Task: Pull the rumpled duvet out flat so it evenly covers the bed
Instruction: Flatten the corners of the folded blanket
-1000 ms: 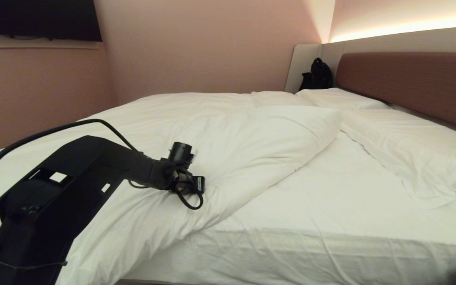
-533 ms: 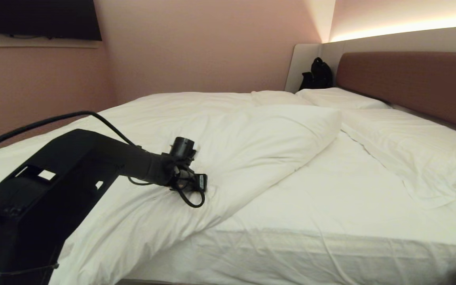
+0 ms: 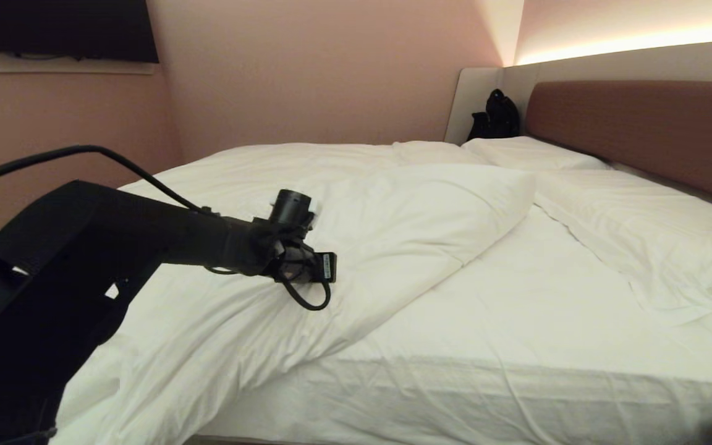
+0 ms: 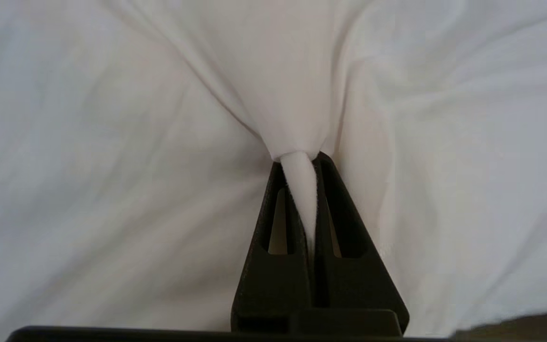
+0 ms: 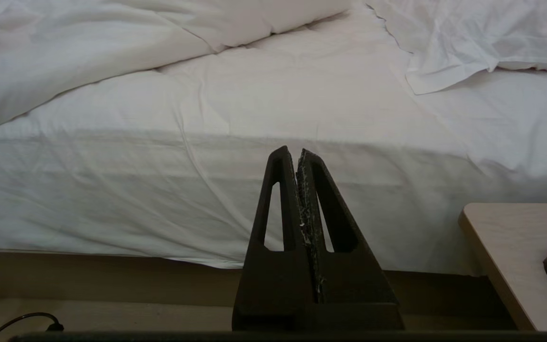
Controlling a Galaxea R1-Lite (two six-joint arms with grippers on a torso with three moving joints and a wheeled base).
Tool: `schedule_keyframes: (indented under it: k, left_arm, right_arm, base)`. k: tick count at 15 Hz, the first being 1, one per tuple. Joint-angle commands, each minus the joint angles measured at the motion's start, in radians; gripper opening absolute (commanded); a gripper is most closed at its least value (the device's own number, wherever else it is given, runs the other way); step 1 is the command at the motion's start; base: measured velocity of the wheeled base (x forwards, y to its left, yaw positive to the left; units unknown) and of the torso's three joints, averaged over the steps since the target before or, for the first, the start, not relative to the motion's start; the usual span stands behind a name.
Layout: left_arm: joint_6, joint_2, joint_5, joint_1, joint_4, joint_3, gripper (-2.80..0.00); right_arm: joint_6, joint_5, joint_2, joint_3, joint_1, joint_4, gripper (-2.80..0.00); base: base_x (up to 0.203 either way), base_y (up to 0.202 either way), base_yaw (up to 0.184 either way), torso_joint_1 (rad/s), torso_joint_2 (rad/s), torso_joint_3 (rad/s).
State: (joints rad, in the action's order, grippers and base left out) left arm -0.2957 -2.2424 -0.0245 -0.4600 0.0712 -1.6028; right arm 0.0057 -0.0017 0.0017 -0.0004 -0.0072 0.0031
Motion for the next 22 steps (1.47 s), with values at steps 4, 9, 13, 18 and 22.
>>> schedule_keyframes:
  k: [4, 9, 13, 18, 22]
  left_arm:
    - [-0.022, 0.14, 0.0, -0.088, 0.023, 0.032, -2.8]
    - [-0.04, 0.248, -0.001, -0.234, 0.024, 0.147, -2.8]
    - [-0.038, 0.302, -0.005, -0.348, 0.013, 0.289, -2.8]
    - [-0.04, 0.256, -0.005, -0.379, 0.005, 0.413, -2.8]
    - [-0.042, 0.216, -0.011, -0.385, -0.005, 0.435, -2.8]
  right_arm:
    - [0.002, 0.0, 0.0, 0.0, 0.001, 0.0, -2.8]
    - [0.002, 0.0, 0.0, 0.0, 0.0, 0.0, -2.8]
    - [0.001, 0.0, 0.0, -0.001, 0.0, 0.0, -2.8]
    - [0.0, 0.0, 0.0, 0.0, 0.0, 0.0, -2.8]
    - [0.0, 0.0, 0.0, 0.0, 0.0, 0.0, -2.8]
  base:
    - [0.0, 0.0, 0.0, 0.0, 0.0, 0.0]
    - [0.0, 0.0, 0.0, 0.0, 0.0, 0.0]
    - [0.0, 0.0, 0.0, 0.0, 0.0, 0.0]
    - [0.0, 0.0, 0.0, 0.0, 0.0, 0.0]
    - [0.0, 0.0, 0.0, 0.0, 0.0, 0.0]
